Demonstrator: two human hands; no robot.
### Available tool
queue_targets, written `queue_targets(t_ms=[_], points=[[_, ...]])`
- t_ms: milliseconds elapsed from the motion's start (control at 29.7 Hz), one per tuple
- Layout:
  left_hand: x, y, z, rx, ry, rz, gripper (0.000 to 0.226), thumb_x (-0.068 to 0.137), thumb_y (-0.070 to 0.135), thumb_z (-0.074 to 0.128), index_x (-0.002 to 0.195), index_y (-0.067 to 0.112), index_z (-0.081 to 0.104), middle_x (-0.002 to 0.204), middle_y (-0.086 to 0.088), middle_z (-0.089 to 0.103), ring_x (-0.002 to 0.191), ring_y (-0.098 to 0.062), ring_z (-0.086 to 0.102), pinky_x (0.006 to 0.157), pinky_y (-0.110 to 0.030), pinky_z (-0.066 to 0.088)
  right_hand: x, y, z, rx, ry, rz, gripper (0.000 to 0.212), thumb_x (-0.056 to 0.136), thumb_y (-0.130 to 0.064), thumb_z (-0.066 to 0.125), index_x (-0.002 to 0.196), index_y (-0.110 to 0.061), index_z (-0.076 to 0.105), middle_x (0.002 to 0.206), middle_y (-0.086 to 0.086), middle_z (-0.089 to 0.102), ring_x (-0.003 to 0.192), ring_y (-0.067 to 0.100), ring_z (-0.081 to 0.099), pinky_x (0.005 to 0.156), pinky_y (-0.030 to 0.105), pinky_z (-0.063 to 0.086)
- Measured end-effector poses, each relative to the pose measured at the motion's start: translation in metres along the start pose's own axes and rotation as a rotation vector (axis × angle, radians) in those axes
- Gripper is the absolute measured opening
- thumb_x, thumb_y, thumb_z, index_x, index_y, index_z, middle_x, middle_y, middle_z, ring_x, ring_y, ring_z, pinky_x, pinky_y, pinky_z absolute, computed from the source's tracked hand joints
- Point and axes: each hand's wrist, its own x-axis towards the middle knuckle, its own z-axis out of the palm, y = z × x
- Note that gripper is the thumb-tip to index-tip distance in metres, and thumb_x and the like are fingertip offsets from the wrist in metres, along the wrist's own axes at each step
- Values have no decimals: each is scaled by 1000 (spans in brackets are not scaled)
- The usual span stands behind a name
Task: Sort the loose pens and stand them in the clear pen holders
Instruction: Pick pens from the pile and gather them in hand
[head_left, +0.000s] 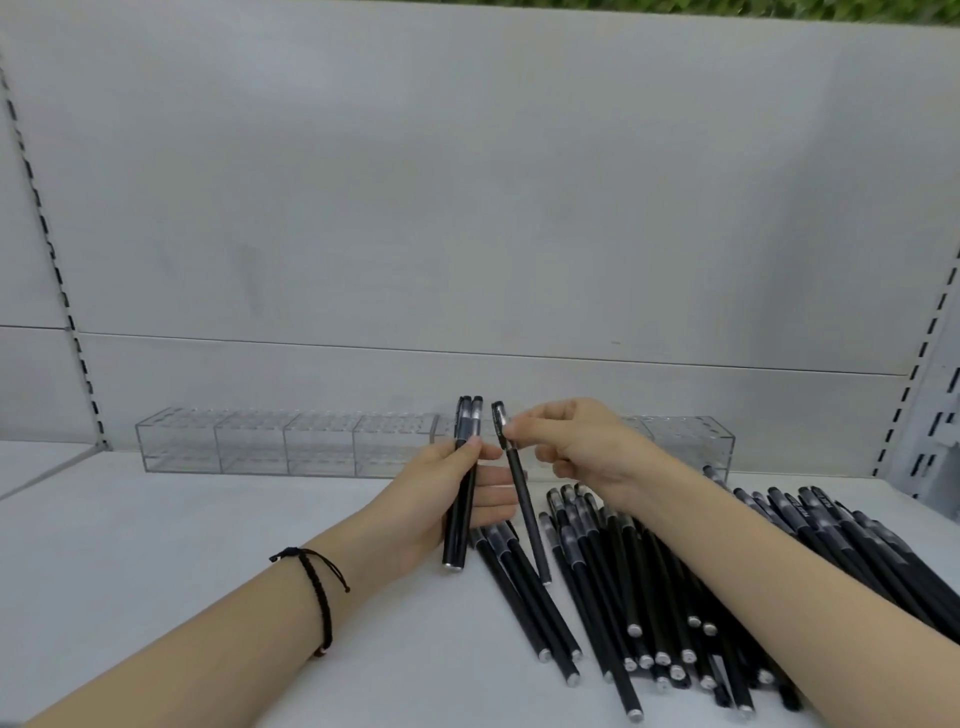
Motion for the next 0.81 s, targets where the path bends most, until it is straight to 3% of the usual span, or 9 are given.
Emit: queue_targets(t_ms=[67, 134, 235, 370, 437, 504, 672, 807], points=[[-3, 0, 5, -33, -60, -34, 29, 105, 24, 38, 111, 1, 55, 92, -21, 73, 80, -32, 73, 68, -37, 62, 1, 2, 4, 45, 1, -9, 5, 81, -17, 75, 77, -16, 72, 70, -3, 66, 61, 8, 43, 52, 21, 32], [-4, -1, 7, -75, -72, -68, 29, 104, 25, 40, 110, 2, 55, 75, -14, 70, 63, -25, 69, 58, -35, 60, 2, 5, 7, 60, 11, -31, 6, 82, -17, 74, 77, -16, 70, 69, -1, 61, 58, 8, 42, 50, 21, 32], [0, 0, 2, -144, -13, -87, 24, 105, 27, 39, 105, 6, 51, 57, -2, 49, 42, -11, 45, 40, -20, 43, 1, 7, 7, 17, 34, -71, 9, 83, -20, 74, 78, -16, 67, 67, -4, 63, 56, 8, 43, 49, 20, 33], [10, 7, -16, -230, 144, -11, 26, 106, 28, 35, 97, 8, 49, 54, 0, 43, 35, -6, 33, 32, -15, 29, -9, 8, 6, -458, -52, -124, 19, 79, -29, 77, 74, -15, 65, 68, -4, 60, 53, 4, 47, 50, 16, 37], [12, 10, -21, -241, 188, 21, 28, 106, 29, 33, 95, 9, 50, 56, 0, 42, 35, -6, 33, 32, -14, 29, -16, 10, 12, -763, -162, -101, 29, 73, -42, 79, 80, -16, 68, 70, -8, 61, 61, 4, 53, 58, 20, 42], [12, 11, -23, -241, 203, 30, 30, 106, 29, 33, 93, 10, 50, 57, 0, 42, 35, -7, 34, 33, -14, 28, -20, 9, 18, -903, -220, -73, 40, 71, -49, 79, 90, -16, 69, 75, -10, 60, 67, 5, 54, 60, 22, 43], [10, 9, -19, -190, 201, 12, 29, 106, 28, 33, 93, 9, 50, 59, -1, 43, 37, -7, 34, 34, -15, 28, -22, -2, 19, -942, -277, 6, 54, 75, -45, 78, 114, -11, 64, 101, 3, 70, 81, 11, 58, 67, 22, 44], [10, 8, -19, -176, 224, 8, 29, 106, 28, 33, 96, 9, 51, 62, -2, 42, 38, -8, 34, 33, -17, 29, -17, -13, 17, -974, -336, 89, 59, 77, -41, 77, 126, -13, 59, 119, 3, 65, 110, 18, 60, 89, 26, 45]])
